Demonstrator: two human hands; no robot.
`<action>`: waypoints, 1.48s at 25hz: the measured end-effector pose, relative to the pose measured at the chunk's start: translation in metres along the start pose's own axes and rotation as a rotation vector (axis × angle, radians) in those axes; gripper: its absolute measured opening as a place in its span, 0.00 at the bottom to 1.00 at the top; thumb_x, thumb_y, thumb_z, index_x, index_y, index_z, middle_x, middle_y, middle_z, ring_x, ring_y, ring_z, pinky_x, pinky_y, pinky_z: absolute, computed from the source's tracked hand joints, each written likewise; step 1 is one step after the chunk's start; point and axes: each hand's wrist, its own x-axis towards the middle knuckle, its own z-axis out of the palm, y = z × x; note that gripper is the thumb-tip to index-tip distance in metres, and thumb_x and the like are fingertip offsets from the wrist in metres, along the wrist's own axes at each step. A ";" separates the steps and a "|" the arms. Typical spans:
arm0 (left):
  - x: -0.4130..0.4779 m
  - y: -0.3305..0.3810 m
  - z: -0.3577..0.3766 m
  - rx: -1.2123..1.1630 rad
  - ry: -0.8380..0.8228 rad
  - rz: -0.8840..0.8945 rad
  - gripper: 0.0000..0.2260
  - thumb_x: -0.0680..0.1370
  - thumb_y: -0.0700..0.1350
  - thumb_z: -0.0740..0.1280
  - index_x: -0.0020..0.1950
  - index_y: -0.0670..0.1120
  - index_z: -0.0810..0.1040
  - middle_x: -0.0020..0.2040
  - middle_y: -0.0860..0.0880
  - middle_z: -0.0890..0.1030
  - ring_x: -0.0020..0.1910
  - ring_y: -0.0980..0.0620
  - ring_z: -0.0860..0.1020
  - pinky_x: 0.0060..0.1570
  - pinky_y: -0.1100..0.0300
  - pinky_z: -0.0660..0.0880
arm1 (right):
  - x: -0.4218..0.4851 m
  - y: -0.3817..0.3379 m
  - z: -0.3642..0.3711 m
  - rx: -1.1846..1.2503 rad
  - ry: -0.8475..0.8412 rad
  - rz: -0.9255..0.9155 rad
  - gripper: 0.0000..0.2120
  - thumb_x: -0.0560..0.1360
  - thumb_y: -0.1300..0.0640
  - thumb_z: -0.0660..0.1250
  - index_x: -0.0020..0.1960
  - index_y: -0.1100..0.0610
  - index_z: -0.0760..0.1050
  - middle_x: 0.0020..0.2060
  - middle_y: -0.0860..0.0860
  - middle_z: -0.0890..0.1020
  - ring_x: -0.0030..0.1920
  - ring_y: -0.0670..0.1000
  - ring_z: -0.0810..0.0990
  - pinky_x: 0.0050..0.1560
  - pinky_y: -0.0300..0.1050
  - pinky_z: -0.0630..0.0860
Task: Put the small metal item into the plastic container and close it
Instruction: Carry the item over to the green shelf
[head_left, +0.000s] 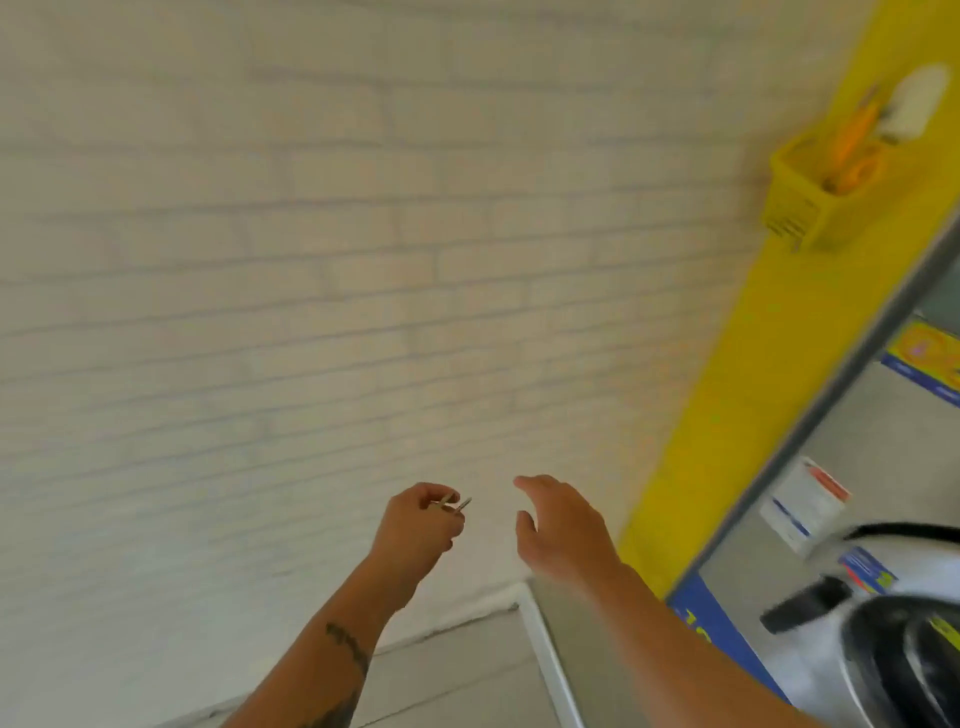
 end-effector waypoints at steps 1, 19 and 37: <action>-0.019 0.001 -0.030 -0.027 0.057 0.013 0.09 0.72 0.32 0.67 0.50 0.41 0.81 0.40 0.43 0.81 0.35 0.48 0.77 0.39 0.56 0.77 | -0.001 -0.029 0.001 0.003 -0.020 -0.060 0.24 0.79 0.53 0.56 0.75 0.51 0.64 0.73 0.47 0.69 0.70 0.51 0.67 0.68 0.47 0.66; -0.390 -0.169 -0.601 -0.313 0.933 0.000 0.05 0.77 0.38 0.66 0.48 0.40 0.81 0.41 0.44 0.81 0.29 0.52 0.81 0.29 0.63 0.76 | -0.186 -0.671 0.194 0.157 -0.324 -0.950 0.23 0.77 0.54 0.59 0.71 0.52 0.69 0.70 0.48 0.73 0.68 0.51 0.72 0.67 0.48 0.68; -0.561 -0.254 -1.006 -0.518 1.578 -0.036 0.09 0.75 0.30 0.63 0.50 0.39 0.80 0.37 0.42 0.76 0.36 0.49 0.75 0.37 0.60 0.76 | -0.271 -1.181 0.394 0.258 -0.590 -1.449 0.24 0.77 0.54 0.59 0.73 0.53 0.68 0.71 0.50 0.72 0.70 0.52 0.70 0.68 0.50 0.69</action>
